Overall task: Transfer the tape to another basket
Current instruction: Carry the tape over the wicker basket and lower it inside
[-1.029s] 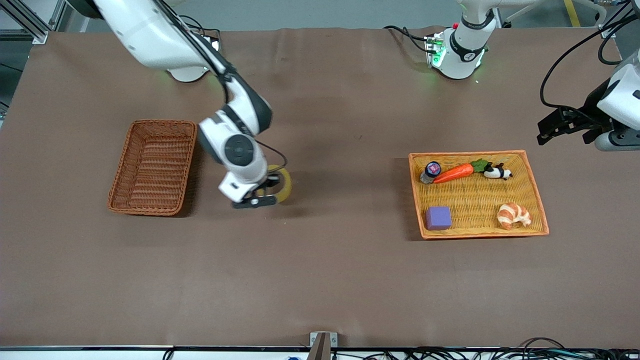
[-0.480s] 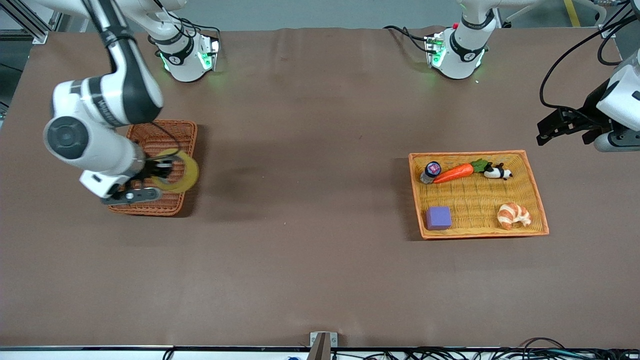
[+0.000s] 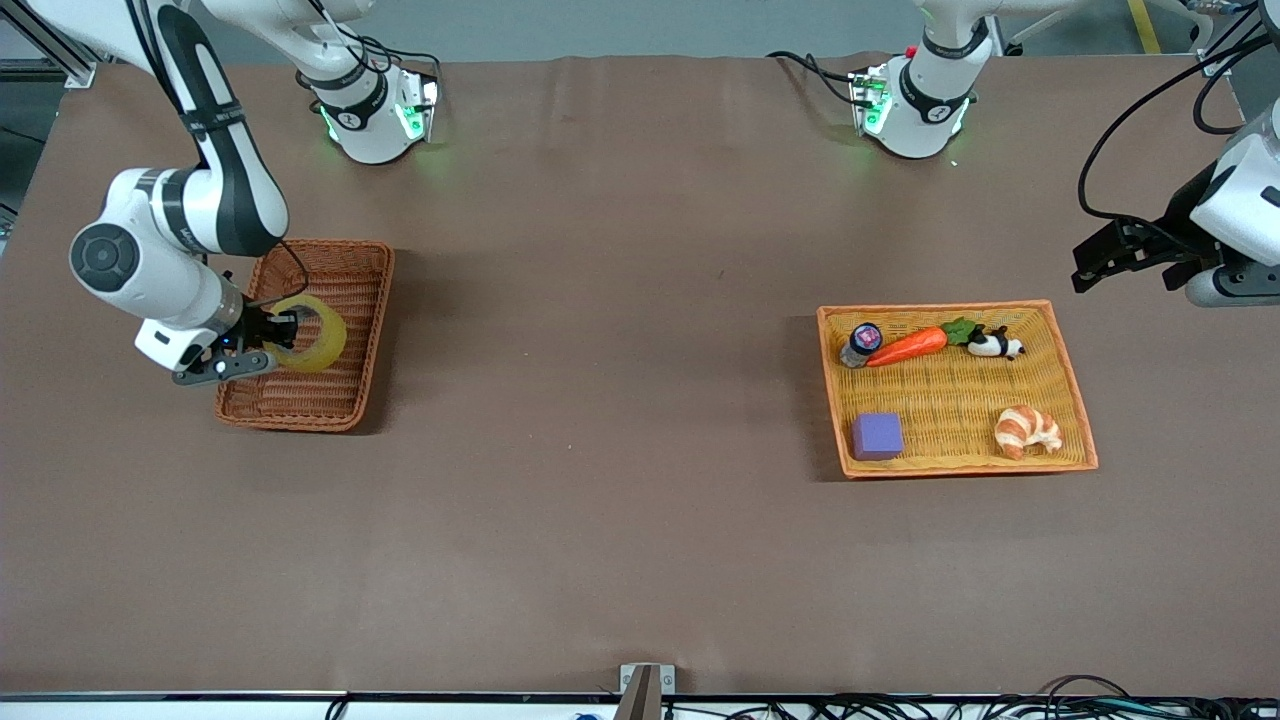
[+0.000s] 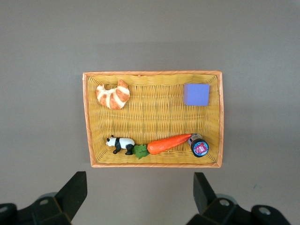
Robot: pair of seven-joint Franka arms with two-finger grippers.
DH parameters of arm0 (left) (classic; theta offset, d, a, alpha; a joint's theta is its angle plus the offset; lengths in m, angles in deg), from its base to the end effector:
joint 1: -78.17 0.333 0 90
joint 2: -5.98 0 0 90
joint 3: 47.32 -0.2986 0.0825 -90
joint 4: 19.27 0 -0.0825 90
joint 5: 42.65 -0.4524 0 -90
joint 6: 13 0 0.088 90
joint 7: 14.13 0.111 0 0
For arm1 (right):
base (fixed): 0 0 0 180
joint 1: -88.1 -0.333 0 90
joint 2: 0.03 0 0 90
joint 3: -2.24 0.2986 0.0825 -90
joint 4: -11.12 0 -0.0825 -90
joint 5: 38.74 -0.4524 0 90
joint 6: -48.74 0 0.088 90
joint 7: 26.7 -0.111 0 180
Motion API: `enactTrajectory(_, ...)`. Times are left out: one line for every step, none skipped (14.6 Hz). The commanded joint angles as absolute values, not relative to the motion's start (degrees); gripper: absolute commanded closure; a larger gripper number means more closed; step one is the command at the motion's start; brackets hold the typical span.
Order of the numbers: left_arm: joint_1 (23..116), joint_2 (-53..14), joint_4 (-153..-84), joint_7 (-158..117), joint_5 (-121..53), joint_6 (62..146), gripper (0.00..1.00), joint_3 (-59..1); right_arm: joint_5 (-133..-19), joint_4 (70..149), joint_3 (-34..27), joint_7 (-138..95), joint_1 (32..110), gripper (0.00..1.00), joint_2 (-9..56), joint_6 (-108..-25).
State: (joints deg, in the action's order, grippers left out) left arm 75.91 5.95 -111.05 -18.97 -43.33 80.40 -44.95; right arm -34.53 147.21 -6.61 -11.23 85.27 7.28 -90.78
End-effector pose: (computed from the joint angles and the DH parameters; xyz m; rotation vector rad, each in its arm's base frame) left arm 0.6265 -0.0495 0.5912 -3.1318 -0.0049 -0.0448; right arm 0.5331 -0.0588 0.1888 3.0683 0.3436 -0.1201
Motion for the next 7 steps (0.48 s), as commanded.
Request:
enactTrajectory(75.27,5.72,-110.50,-19.49,-43.71,80.69,0.00,-45.39,-35.31,155.16,-7.69,-9.47,85.38,0.98,6.36,-102.30)
enactTrajectory(75.27,5.54,-110.42,-19.49,-43.62,80.77,0.00,-45.39,-35.31,155.26,-7.69,-9.47,85.73,0.98,8.13,-103.99)
enactTrajectory(75.27,5.45,-110.42,-19.49,-43.71,80.69,0.00,-45.39,-35.31,155.26,-7.69,-9.47,85.99,0.97,9.36,-105.40)
enactTrajectory(75.27,5.45,-110.42,-19.49,-43.62,80.69,0.00,-45.39,-35.31,155.26,-7.69,-9.47,86.17,0.91,9.90,-105.94)
enactTrajectory(75.27,5.45,-110.42,-19.49,-43.62,80.69,0.00,-45.39,-35.31,155.26,-7.69,-9.47,86.17,0.78,10.60,-106.03)
enactTrajectory(75.27,5.45,-110.42,-19.49,-43.62,80.69,0.00,-45.39,-35.31,155.18,-7.69,-9.47,86.26,0.39,11.30,-106.12)
enactTrajectory(75.36,5.37,-110.42,-19.23,-43.62,80.77,0.00,-45.39,-35.31,155.18,-7.69,-9.47,86.26,0.16,11.57,-106.12)
